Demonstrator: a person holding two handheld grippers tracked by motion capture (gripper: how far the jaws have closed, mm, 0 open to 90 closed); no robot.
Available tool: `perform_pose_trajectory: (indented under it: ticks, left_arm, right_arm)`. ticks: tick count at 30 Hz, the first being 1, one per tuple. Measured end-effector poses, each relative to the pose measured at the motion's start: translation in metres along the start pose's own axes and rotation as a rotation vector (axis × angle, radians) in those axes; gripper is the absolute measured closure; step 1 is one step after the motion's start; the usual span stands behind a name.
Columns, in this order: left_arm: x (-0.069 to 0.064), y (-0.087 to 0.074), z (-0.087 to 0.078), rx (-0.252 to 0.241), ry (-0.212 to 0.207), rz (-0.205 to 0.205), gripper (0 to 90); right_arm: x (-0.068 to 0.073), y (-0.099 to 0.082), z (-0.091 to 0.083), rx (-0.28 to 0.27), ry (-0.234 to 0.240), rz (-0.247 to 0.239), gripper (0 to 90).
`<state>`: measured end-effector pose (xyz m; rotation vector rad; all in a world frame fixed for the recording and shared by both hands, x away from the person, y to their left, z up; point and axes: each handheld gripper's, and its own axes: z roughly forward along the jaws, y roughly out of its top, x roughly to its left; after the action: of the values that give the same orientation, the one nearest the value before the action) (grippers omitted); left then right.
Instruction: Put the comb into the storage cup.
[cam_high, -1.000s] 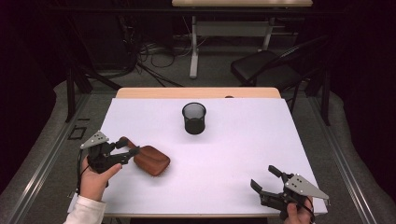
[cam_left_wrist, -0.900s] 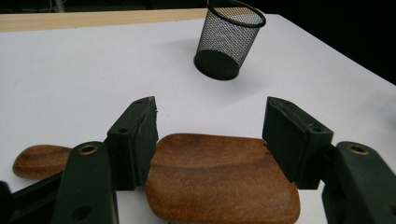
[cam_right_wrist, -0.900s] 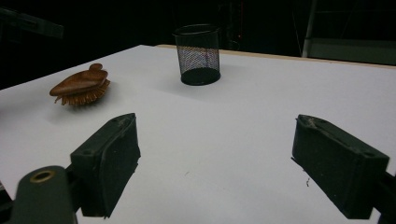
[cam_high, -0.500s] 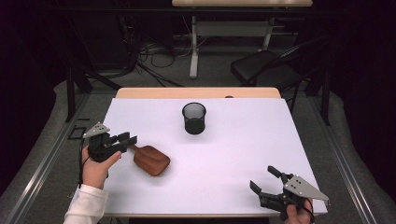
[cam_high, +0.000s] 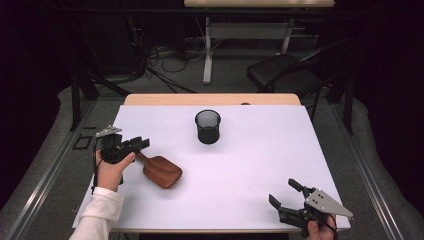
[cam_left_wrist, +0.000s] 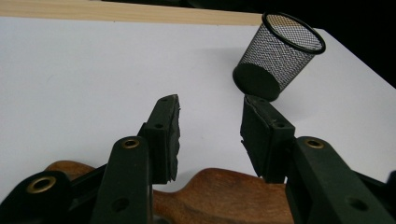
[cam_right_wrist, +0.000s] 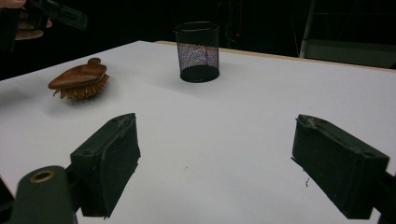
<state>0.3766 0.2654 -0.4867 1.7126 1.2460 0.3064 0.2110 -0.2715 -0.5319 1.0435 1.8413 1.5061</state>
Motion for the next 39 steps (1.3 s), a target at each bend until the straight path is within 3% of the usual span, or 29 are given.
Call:
perform_pose_trajectory:
  ticks: [7,9,14,24,39]
  left_arm:
    - [0.006,-0.001,0.013,0.003,0.050,-0.010,66.7]
    - [0.009,-0.001,0.016,0.025,0.077,-0.012,67.7]
    - [0.015,-0.003,0.024,0.070,0.095,-0.023,75.4]
    - [0.022,-0.009,0.037,0.162,0.149,0.006,89.7]
    - [0.030,-0.015,0.051,0.233,0.204,0.013,90.0]
  right_arm:
    - [0.001,0.000,0.002,0.006,0.006,-0.010,14.1]
    - [0.001,0.000,0.002,0.006,0.006,-0.011,14.0]
    - [0.000,0.000,0.003,0.004,0.004,-0.008,14.1]
    - [0.001,0.000,0.004,0.017,0.004,-0.010,14.1]
    - [0.001,-0.001,0.004,0.018,0.008,-0.015,14.1]
